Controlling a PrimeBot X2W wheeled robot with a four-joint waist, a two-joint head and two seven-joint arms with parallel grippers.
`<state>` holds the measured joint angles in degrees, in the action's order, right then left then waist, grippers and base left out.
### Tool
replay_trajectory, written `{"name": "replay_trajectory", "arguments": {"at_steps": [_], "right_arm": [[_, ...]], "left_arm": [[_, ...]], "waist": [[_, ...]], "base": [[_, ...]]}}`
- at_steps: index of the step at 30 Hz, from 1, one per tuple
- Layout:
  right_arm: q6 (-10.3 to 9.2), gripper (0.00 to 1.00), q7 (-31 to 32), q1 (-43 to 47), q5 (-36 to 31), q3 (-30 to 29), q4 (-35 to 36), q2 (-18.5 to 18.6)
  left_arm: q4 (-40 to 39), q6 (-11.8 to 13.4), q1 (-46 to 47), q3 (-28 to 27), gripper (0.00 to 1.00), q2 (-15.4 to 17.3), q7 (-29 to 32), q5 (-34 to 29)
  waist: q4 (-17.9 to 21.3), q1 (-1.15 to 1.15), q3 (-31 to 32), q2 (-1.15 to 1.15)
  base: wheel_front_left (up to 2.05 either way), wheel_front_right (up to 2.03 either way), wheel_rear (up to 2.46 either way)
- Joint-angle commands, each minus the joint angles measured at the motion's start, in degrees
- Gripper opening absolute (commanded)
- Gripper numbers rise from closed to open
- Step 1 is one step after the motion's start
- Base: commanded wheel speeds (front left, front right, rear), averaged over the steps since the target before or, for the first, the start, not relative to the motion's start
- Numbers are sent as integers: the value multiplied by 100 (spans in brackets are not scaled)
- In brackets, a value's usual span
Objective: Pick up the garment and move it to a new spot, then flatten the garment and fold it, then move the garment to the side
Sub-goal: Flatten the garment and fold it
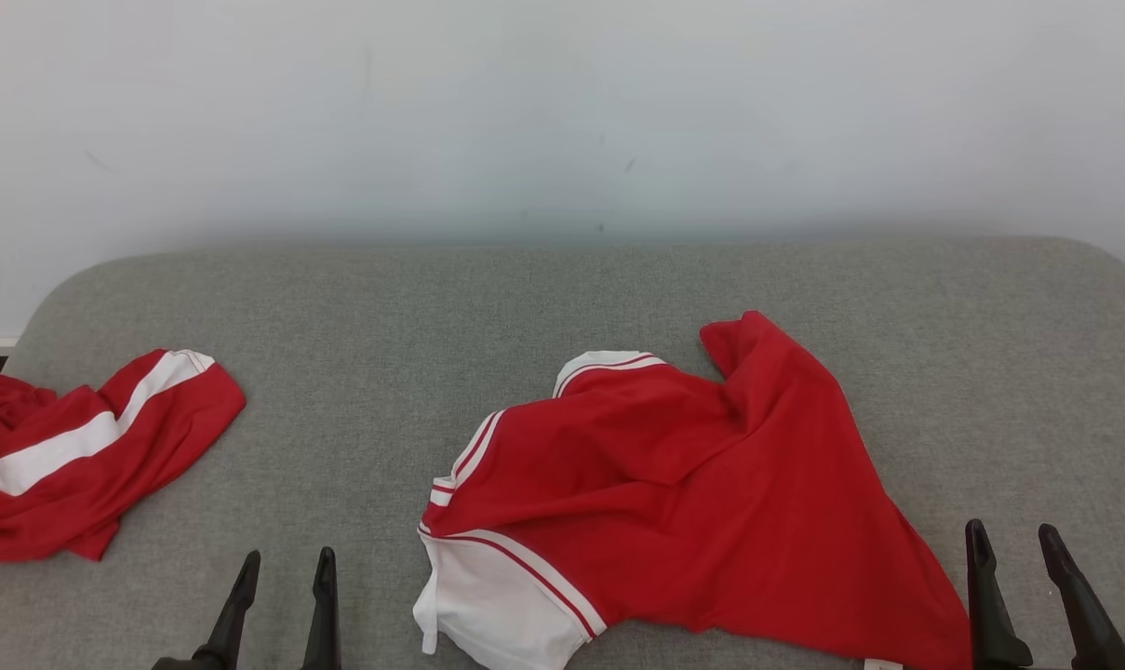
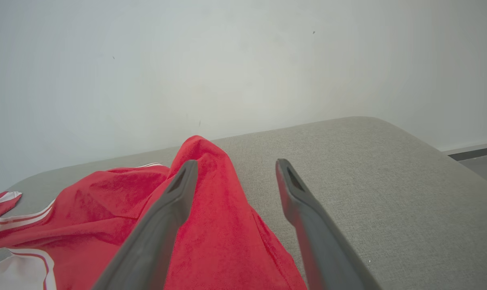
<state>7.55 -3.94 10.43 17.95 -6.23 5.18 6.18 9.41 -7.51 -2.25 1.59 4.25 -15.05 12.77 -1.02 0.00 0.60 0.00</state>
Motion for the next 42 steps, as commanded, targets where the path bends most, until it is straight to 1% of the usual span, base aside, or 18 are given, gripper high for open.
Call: {"name": "replay_trajectory", "arguments": {"at_steps": [1, 6, 14, 18, 26, 32, 38, 42], "right_arm": [[-13, 100, -110, -24, -100, 19, 24, -24], [-13, 100, -423, 59, -223, 70, 85, -110], [-13, 100, -571, 50, -313, 229, -34, -205], [-13, 100, -591, -46, -312, 305, -137, -227], [-13, 100, -625, -263, -272, 421, -339, -204], [-13, 100, -677, -392, -236, 490, -481, -193], [-13, 100, -735, -574, -208, 540, -625, -170], [-13, 100, -786, -659, -185, 578, -711, -160]], "left_arm": [[-29, 6, -63, -21, 100, 28, -19, -43], [-72, 6, -83, -65, 100, 52, -19, -80], [-78, 6, -43, -103, 100, 129, -19, -92], [-32, 6, 123, -31, 100, 229, -19, -103], [129, 6, 669, 310, 100, 439, -19, -95], [511, 6, 1123, 677, 100, 602, 32, 46], [917, 6, 1458, 1044, 100, 687, 194, 186], [1253, 7, 1559, 1145, 100, 714, 335, 281]], "waist": [[7, 0, 11, 0], [12, 0, 28, 0], [13, 0, 7, 0], [59, 0, -43, 0], [274, 0, -208, 0], [502, 0, -394, 0], [715, 0, -587, 0], [842, 0, -668, 0]], "base": [[0, 0, 0], [0, 0, 0], [0, 0, 0], [0, 0, 0], [0, 0, 0], [0, 0, 0], [0, 0, 0], [0, 0, 0]]}}
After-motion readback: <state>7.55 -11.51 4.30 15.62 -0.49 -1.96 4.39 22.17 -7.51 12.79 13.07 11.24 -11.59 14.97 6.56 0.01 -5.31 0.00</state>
